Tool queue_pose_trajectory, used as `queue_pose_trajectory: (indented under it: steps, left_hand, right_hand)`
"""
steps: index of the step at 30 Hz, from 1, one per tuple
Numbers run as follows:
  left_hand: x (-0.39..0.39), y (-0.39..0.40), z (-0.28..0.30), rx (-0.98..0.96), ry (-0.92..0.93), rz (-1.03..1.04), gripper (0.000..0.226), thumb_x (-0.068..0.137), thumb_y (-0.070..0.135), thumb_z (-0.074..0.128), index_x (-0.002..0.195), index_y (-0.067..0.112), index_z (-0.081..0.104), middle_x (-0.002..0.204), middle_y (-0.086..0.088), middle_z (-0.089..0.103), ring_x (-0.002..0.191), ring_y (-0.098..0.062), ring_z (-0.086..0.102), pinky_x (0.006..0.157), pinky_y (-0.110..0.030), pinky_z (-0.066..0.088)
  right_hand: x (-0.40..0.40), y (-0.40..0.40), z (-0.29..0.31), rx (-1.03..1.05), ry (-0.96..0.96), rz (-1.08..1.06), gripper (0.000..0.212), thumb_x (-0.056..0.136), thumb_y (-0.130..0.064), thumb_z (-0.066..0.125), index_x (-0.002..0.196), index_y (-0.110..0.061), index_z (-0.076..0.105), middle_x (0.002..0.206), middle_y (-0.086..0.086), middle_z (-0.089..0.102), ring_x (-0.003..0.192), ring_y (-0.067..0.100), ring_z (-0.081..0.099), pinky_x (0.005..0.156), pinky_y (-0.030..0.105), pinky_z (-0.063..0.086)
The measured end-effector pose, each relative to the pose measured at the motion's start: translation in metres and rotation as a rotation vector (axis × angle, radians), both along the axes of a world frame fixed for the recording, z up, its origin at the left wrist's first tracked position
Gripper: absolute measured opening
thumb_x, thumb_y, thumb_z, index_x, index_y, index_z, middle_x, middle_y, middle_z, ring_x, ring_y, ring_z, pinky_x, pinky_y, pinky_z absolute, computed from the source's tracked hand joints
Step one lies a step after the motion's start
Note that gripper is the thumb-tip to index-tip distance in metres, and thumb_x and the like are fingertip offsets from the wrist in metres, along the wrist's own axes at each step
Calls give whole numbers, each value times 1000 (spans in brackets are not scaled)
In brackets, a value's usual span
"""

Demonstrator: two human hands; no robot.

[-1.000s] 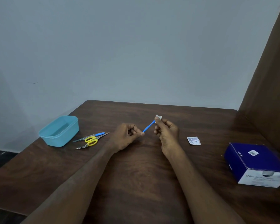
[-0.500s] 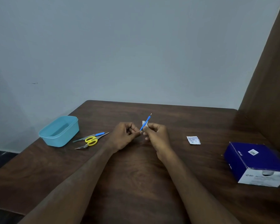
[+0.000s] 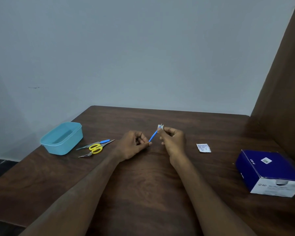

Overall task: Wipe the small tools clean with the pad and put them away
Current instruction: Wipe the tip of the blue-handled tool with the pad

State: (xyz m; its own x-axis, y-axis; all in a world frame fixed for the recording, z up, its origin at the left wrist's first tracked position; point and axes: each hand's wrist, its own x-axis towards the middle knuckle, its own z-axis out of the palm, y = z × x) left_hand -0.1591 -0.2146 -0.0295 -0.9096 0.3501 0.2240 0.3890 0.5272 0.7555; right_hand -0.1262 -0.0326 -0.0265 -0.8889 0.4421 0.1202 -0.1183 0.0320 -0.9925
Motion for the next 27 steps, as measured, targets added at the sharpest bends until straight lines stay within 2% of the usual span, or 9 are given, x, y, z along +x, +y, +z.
queue_pose_trajectory:
  steps: [4,6,8,12,15,18,20,24,27]
  left_hand:
    - [-2,-2,-2,-62,1,-9,17,91,33,85,84,20,78,79,2,79,70,-11,68,68,-37,56]
    - [-3,-3,-2,-66,1,-7,17,91,34,85,84,20,77,79,3,79,70,-10,68,69,-37,57]
    - [-2,-2,-2,-58,-6,-9,17,91,34,85,84,19,78,80,2,80,70,-11,68,67,-34,55]
    - [1,0,1,-31,-15,-2,18,90,34,87,86,18,79,80,0,79,66,-5,63,62,-25,48]
    - [2,0,3,45,-34,5,16,91,29,87,86,16,79,81,-13,77,62,-4,55,56,-18,43]
    - [5,0,5,86,-51,-6,15,91,26,86,86,14,79,83,-19,76,63,-7,55,56,-20,42]
    - [6,-1,6,90,-56,-20,15,91,27,86,86,14,80,84,-18,76,65,-9,56,58,-23,44]
    - [7,-5,5,110,-39,-69,13,90,28,87,87,17,80,82,-13,76,66,-13,55,62,-30,42]
    - [4,-6,1,156,-32,-87,11,90,26,88,87,19,80,79,-9,76,66,-13,54,61,-30,41]
  right_hand:
    - [-2,2,-3,4,13,-30,15,87,-33,85,76,-30,76,72,2,77,61,9,64,76,46,62]
    - [-2,0,-4,28,26,-44,16,86,-37,86,75,-30,77,70,-1,76,61,8,66,77,47,62]
    - [-4,1,-4,21,41,-77,16,83,-41,87,74,-30,79,71,-5,77,67,10,70,78,47,64]
    - [-7,8,0,-129,86,-159,19,84,-43,87,82,-24,82,79,-6,79,71,7,66,81,48,62]
    - [-5,14,1,-82,121,-226,21,87,-47,85,82,-26,82,74,-16,76,67,-1,62,78,35,58]
    - [-4,11,0,-77,122,-105,12,85,-36,89,87,-27,82,78,-15,79,70,-1,68,80,37,60]
    - [-1,5,-1,-74,99,-27,17,83,-30,91,94,-22,81,81,-9,81,74,1,72,83,40,62]
    - [-3,5,-6,-69,65,9,13,89,-31,86,89,-19,81,79,-6,80,62,3,61,70,36,55]
    - [-10,7,-8,-114,97,24,25,98,-33,76,83,-14,80,71,-3,72,58,8,51,61,29,46]
